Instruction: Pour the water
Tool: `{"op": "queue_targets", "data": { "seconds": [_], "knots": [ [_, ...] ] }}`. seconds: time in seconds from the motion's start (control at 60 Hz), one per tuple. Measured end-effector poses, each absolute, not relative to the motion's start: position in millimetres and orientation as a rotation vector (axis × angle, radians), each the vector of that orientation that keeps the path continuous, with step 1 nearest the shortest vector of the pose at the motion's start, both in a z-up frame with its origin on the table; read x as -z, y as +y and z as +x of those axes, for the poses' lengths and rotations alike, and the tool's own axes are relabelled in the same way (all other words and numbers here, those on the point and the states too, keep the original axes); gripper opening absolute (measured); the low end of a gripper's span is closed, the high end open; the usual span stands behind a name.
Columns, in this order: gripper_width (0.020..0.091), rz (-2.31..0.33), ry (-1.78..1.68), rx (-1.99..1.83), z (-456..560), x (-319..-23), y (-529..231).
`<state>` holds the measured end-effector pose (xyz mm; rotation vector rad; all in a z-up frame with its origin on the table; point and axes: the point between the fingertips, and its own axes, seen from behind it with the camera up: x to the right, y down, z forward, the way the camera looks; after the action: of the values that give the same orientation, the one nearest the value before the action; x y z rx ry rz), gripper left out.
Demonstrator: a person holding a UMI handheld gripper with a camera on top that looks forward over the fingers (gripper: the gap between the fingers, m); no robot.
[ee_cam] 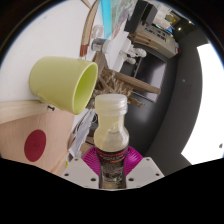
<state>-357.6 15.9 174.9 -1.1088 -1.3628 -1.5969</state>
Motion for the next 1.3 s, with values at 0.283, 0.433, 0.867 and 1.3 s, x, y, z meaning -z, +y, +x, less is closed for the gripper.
{"op": "queue_targets", "data": {
  "seconds": [0.283, 0.433, 0.867, 1.3],
  "knots": [
    [0.0258, -1.241, -1.302, 1.462, -360, -173, 15],
    [0.0259, -1.514, -1.019, 1.174, -349, -192, 5],
    [0.0259, -1.917, -0.252, 0.047, -348, -148, -19],
    [0.0281, -1.977, -0.094, -0.107, -323, -52, -14]
  ]
}}
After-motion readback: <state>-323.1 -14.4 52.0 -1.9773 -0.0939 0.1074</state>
